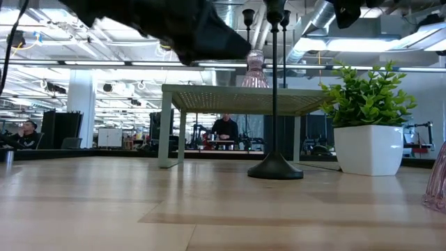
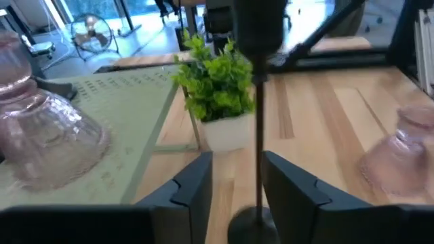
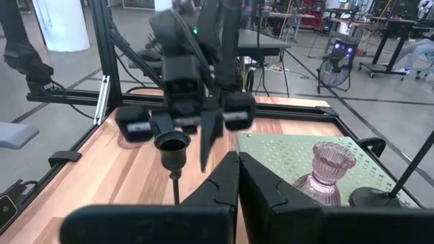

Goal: Pick & Place candle stick holders
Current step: Adjust the shelf on the table

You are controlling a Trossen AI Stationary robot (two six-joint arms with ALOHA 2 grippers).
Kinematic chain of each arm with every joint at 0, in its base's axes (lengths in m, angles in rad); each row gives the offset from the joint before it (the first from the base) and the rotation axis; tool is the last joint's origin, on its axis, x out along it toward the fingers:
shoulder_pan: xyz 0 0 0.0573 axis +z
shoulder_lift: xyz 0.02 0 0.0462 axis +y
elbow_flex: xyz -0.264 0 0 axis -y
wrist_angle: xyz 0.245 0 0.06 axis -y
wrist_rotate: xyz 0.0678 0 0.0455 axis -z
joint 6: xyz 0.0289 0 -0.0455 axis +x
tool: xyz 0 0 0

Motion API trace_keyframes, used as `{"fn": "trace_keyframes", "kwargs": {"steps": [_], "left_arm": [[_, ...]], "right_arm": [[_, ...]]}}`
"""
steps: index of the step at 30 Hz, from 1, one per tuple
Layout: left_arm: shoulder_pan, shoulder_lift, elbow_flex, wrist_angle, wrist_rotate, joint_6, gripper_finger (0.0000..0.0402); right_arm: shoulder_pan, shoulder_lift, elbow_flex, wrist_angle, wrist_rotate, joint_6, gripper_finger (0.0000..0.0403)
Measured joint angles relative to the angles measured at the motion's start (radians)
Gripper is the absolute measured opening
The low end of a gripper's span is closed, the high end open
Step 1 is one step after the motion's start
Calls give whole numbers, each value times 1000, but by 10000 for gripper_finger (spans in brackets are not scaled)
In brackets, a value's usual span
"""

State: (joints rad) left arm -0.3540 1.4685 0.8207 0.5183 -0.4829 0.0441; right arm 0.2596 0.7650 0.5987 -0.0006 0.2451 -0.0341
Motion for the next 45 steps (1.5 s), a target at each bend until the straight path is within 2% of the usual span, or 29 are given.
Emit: {"fn": "trace_keyframes", "kwargs": {"steps": [4, 11, 16, 23, 29, 45], "left_arm": [[-40, -60, 0, -94, -24, 0, 106], [-80, -87, 0, -276, -178, -112, 51], [-81, -86, 0, -319, -182, -182, 6], [-81, -52, 0, -393, -217, -289, 3], [-77, -28, 0, -399, -301, -296, 3], [-77, -27, 0, -541, -414, -403, 2]], "right_arm": [[0, 0, 0, 0, 0, 0, 0], [0, 0, 0, 0, 0, 0, 0], [0, 0, 0, 0, 0, 0, 0], [0, 0, 0, 0, 0, 0, 0], [0, 0, 0, 0, 0, 0, 0], [0, 0, 0, 0, 0, 8, 0]]}}
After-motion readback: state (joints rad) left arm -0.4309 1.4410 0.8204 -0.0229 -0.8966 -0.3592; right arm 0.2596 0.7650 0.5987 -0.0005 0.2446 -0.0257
